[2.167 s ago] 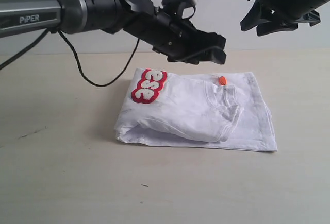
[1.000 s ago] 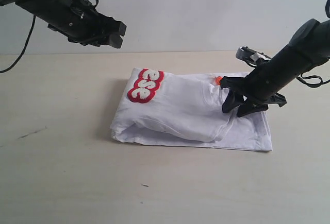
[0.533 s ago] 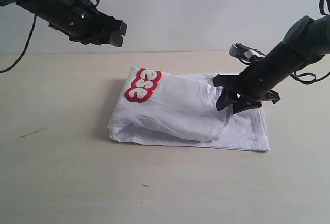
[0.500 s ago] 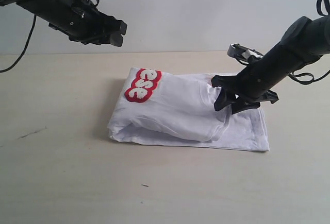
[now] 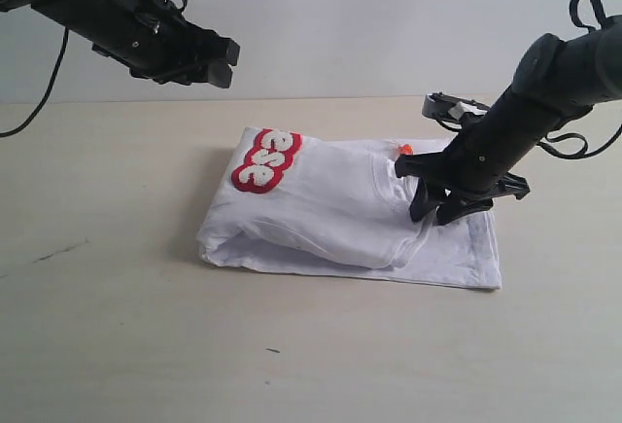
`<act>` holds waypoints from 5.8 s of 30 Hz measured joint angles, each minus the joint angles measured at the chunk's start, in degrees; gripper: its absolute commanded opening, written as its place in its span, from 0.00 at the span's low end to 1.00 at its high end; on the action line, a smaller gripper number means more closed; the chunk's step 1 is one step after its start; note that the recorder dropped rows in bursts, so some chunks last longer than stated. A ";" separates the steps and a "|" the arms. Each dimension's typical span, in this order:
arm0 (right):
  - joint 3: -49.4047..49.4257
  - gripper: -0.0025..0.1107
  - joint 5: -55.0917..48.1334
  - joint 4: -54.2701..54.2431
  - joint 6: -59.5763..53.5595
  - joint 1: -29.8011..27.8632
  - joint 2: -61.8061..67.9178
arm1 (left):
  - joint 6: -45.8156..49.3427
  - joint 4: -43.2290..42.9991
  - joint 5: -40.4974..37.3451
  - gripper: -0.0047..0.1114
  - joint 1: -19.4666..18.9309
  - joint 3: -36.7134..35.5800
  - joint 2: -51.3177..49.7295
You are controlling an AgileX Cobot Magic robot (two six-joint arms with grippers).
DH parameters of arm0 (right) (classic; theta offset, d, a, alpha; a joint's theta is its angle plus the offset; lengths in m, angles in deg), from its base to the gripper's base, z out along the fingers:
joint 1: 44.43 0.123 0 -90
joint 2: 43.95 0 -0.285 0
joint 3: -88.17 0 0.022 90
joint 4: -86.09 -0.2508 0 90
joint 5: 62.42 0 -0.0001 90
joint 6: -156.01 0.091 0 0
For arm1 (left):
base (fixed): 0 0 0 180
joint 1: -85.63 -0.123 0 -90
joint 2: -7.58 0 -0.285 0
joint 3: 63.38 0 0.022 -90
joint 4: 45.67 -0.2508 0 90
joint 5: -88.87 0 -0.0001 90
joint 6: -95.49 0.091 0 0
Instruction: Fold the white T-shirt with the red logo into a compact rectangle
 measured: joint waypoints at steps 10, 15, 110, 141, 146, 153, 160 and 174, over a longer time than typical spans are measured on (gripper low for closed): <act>0.00 0.37 0.75 -8.87 -5.61 0.00 1.07 | 0.00 0.56 0.00 0.50 0.00 0.00 0.00; -0.13 0.18 0.97 -9.24 -6.49 0.00 1.38 | 0.00 0.56 0.00 0.50 0.00 0.00 0.00; 7.93 0.02 27.17 8.84 2.46 23.29 -22.07 | 1.66 0.23 8.74 0.04 -6.84 -17.02 26.13; 15.06 0.02 32.55 9.06 1.94 23.29 -36.72 | 1.66 5.45 28.65 0.04 -6.84 -52.01 77.33; 15.06 0.02 32.46 9.06 1.94 23.29 -36.72 | 1.66 5.45 28.43 0.04 -6.84 -51.99 78.66; 15.06 0.02 32.46 9.06 1.94 23.29 -36.72 | 1.66 5.45 28.31 0.04 -6.84 -51.99 78.76; 15.06 0.02 32.46 9.06 1.94 23.29 -36.72 | 1.66 5.28 28.22 0.04 -6.84 -51.99 78.76; 15.06 0.02 32.46 9.06 1.94 23.29 -36.72 | -11.61 -25.97 37.78 0.04 -7.90 -69.08 98.18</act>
